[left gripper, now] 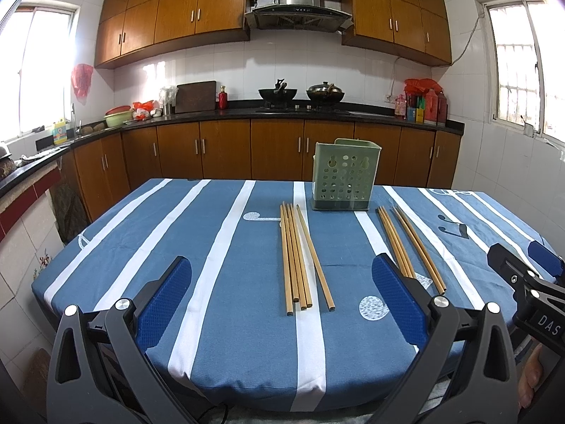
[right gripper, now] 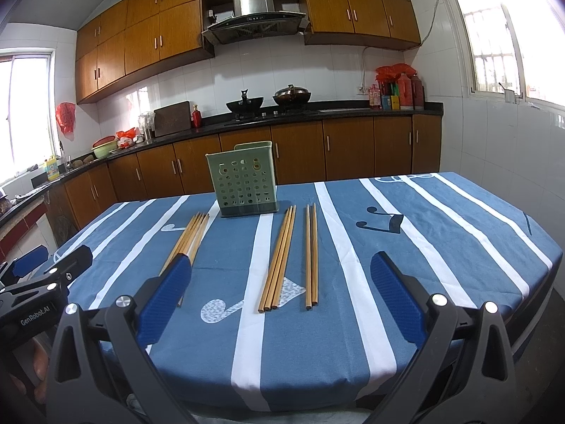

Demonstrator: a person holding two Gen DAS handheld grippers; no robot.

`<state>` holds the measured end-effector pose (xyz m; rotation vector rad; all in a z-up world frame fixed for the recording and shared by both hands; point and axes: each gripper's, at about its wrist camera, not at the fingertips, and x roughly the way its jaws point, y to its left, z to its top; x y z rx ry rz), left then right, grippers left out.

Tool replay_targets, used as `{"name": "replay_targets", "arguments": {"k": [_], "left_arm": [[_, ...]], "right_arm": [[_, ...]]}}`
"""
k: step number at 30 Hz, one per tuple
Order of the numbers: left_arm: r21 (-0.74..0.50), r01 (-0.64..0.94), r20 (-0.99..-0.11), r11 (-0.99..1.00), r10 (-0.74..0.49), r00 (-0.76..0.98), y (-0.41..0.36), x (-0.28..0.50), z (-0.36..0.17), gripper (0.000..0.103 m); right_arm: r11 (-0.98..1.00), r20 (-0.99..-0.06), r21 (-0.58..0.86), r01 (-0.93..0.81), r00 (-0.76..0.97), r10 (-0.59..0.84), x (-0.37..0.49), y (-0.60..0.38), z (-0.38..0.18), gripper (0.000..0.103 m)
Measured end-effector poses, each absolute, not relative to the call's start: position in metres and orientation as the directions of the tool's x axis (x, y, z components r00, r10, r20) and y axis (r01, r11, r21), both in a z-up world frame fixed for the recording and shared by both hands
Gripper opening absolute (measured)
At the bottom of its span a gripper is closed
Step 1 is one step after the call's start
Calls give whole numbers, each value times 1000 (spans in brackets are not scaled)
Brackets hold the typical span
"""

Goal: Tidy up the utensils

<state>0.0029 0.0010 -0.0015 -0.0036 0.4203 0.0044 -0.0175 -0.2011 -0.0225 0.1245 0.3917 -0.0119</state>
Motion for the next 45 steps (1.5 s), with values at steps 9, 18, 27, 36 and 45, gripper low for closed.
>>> {"name": "replay_targets", "arguments": {"k": [9, 18, 27, 36, 45], "left_arm": [[-3, -70, -493, 998, 60, 868, 19, 37, -13, 101], [-96, -127, -622, 987, 40, 782, 54, 79, -30, 101], [-114, -123, -680, 986, 13, 733, 66, 94, -44, 92], [-160, -37, -719, 986, -90, 690, 60, 115, -55, 64], [-173, 67, -770, 983, -177, 613, 38, 143, -71, 39]], "right_arm": [[987, -458, 129, 96, 889, -27, 16, -220, -34, 99], [972, -625, 144, 185, 778, -56, 105, -249, -57, 75], [972, -767, 172, 162, 641, 29, 166, -252, -97, 26], [986, -776, 106, 125, 631, 3, 174, -246, -108, 8], [981, -763, 87, 173, 645, -46, 171, -256, -107, 8]]}}
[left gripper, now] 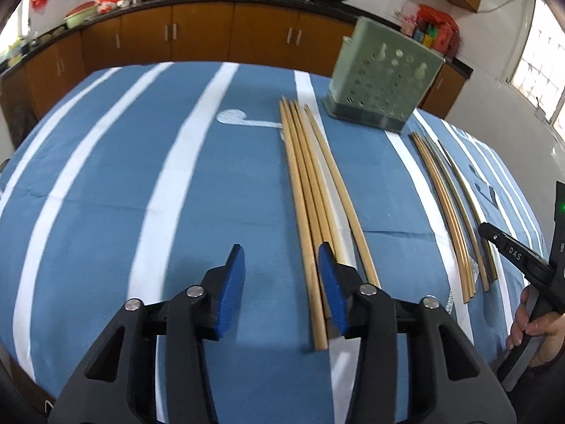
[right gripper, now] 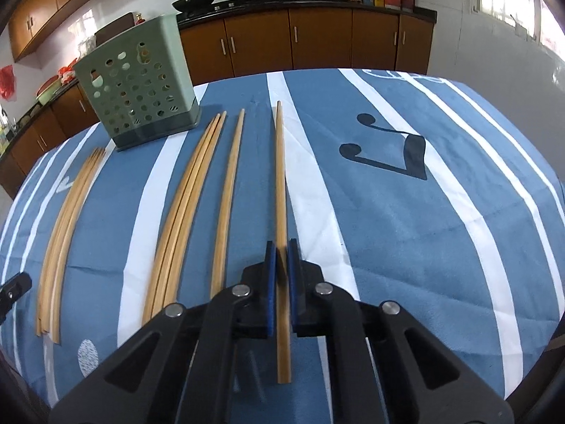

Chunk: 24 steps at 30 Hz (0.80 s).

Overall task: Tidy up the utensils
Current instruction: 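Close the right tool on one wooden chopstick while the left tool grasps another, then lift both held chopsticks off the cloth and tilt them upright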

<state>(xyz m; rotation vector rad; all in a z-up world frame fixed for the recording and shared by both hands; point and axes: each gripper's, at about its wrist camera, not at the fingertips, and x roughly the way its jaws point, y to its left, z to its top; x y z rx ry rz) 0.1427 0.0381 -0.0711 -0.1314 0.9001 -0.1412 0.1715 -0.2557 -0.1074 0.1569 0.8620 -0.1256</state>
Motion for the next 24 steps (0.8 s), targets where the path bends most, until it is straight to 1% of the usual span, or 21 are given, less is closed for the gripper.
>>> {"name": "replay_targets", "arguments": {"k": [3, 4, 8, 17, 19, 20, 21, 24], "left_arm": [[-179, 89, -786, 980, -197, 586, 34, 150, -75, 34], [-169, 89, -794, 982, -189, 578, 34, 152, -77, 29], [-153, 88, -803, 984, -176, 570, 34, 156, -78, 26], [-77, 101, -814, 992, -121, 569, 21, 172, -78, 25], [-48, 92, -814, 995, -93, 573, 19, 174, -79, 15], [-46, 89, -815, 995, -89, 573, 20, 175, -79, 13], [-45, 83, -815, 996, -85, 573, 22, 176, -79, 8], [-59, 65, -818, 996, -86, 569, 31, 185, -79, 8]], "right_arm": [[981, -761, 90, 172, 648, -44, 173, -256, -108, 8], [981, -761, 89, 170, 648, -44, 173, -256, -108, 8], [982, -759, 86, 167, 650, -44, 173, -256, -108, 8], [982, -765, 86, 168, 642, -43, 174, -253, -108, 10], [983, -765, 83, 165, 643, -43, 174, -252, -108, 10], [984, -765, 79, 161, 642, -44, 175, -252, -108, 10], [985, -766, 73, 158, 641, -46, 176, -252, -108, 9], [987, -772, 64, 150, 634, -47, 184, -254, -107, 8]]}}
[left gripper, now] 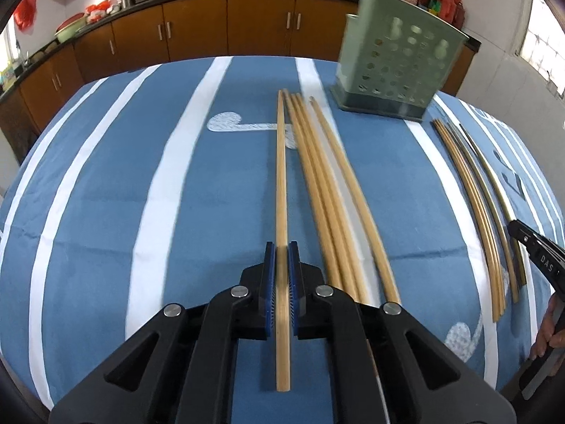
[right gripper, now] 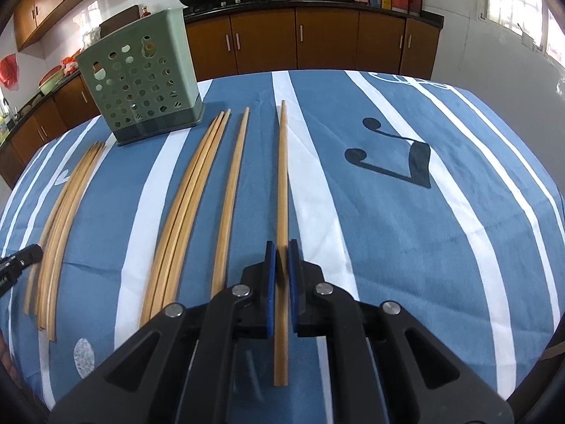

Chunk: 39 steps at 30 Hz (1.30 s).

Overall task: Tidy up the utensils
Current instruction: 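Lift both held chopsticks off the cloth and tilt them upright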

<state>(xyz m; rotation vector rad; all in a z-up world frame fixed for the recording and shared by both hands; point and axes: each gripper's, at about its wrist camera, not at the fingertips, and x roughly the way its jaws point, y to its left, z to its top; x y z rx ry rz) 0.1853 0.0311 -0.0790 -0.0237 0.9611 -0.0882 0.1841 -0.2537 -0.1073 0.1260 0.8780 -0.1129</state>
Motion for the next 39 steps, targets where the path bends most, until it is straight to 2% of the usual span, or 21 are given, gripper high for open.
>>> {"name": "replay_targets", "arguments": {"k": [4, 9, 20, 25, 27, 32, 34, 36, 38, 39], "left_arm": [[-55, 26, -814, 998, -60, 578, 48, 203, -79, 8], [-99, 38, -801, 994, -103, 590, 58, 208, -79, 8], [-121, 59, -791, 991, -132, 598, 59, 177, -79, 8], [-108, 53, -787, 993, -118, 605, 56, 170, -79, 8], [-89, 54, -783, 995, -104, 613, 54, 167, -80, 8], [-38, 60, -775, 997, -67, 628, 48, 162, -81, 9], [-39, 65, -776, 997, -71, 627, 46, 162, -81, 15], [-30, 66, -776, 997, -65, 628, 43, 161, -81, 17], [-6, 70, -775, 998, -49, 630, 40, 160, -81, 16], [1, 73, -776, 997, -45, 629, 39, 160, -82, 13]], "right_arm": [[980, -780, 84, 182, 624, -49, 201, -268, -107, 8], [978, -768, 92, 186, 638, -49, 211, -277, -107, 9], [984, -769, 91, 152, 639, -28, 186, -268, -106, 18], [987, -757, 58, 149, 651, -54, 181, -264, -108, 17], [986, -757, 61, 156, 651, -56, 182, -266, -108, 11], [984, -757, 83, 159, 652, -41, 179, -270, -107, 11], [983, -753, 86, 161, 656, -42, 177, -270, -108, 11], [985, -750, 73, 156, 660, -49, 176, -268, -108, 11], [986, -747, 70, 152, 662, -49, 176, -267, -108, 9], [986, -746, 74, 151, 664, -46, 176, -268, -108, 9]]}}
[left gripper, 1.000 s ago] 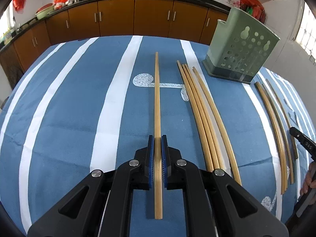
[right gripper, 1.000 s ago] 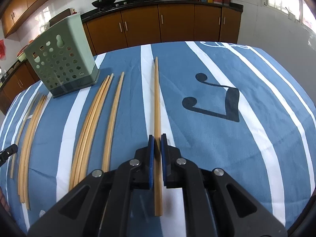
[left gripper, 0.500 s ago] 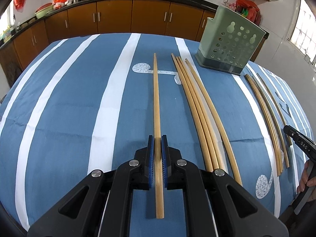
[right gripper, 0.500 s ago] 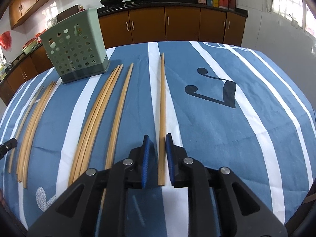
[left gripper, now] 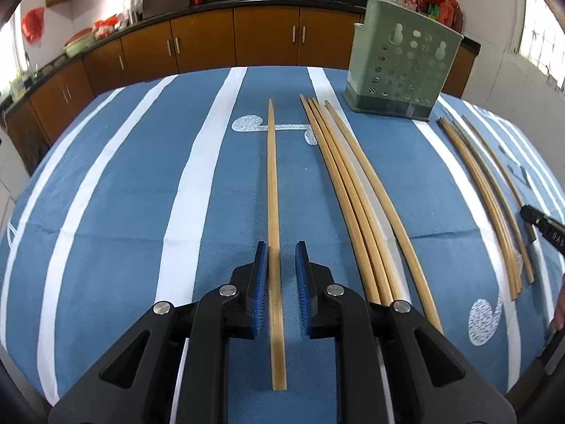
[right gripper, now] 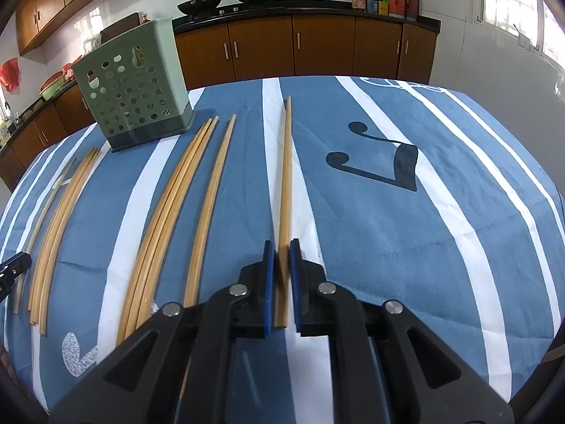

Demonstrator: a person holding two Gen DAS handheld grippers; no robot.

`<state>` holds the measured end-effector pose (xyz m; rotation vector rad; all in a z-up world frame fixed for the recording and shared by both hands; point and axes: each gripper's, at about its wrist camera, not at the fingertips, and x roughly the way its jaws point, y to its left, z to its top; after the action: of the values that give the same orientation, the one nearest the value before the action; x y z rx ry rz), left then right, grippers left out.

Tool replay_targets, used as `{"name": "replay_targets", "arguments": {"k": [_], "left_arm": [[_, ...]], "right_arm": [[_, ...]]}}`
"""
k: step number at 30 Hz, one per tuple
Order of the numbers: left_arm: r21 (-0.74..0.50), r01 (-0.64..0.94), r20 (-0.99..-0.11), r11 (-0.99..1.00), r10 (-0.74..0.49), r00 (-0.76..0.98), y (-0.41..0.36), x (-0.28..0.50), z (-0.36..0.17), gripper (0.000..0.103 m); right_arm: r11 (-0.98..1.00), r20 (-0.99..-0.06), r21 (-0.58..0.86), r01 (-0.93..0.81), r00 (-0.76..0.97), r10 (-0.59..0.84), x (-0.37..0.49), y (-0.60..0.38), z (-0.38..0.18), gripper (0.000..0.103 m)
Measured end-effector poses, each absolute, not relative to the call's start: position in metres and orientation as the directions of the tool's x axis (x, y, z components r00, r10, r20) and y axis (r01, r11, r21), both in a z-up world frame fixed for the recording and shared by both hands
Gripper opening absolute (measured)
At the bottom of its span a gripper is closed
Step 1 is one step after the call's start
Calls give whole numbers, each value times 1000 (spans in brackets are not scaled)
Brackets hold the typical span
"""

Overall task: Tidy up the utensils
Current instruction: 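Lift both held chopsticks off the cloth and tilt them upright, then carry both upright chopsticks over the green utensil holder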

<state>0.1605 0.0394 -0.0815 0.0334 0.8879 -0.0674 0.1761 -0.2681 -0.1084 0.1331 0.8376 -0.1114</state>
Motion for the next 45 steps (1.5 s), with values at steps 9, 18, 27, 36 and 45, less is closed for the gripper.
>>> {"name": "replay_targets", "arguments": {"k": [9, 18, 27, 36, 45], "left_arm": [[-58, 84, -783, 995, -98, 614, 51, 168, -65, 7], [-84, 81, -731, 993, -116, 672, 57, 167, -29, 7], [-102, 67, -678, 993, -118, 725, 61, 166, -3, 7], [-111, 56, -603, 992, -112, 790, 61, 165, 27, 7], [-92, 49, -555, 995, -92, 827, 59, 168, 47, 7]], "right_arm": [[979, -726, 145, 146, 688, 5, 176, -275, -87, 8], [979, -693, 161, 124, 720, 23, 171, -274, -64, 8], [977, -639, 177, 121, 769, 21, 165, -277, -43, 8], [975, -554, 187, 118, 833, 5, 162, -280, -10, 8], [976, -488, 186, 117, 873, -12, 164, -284, 15, 8]]}}
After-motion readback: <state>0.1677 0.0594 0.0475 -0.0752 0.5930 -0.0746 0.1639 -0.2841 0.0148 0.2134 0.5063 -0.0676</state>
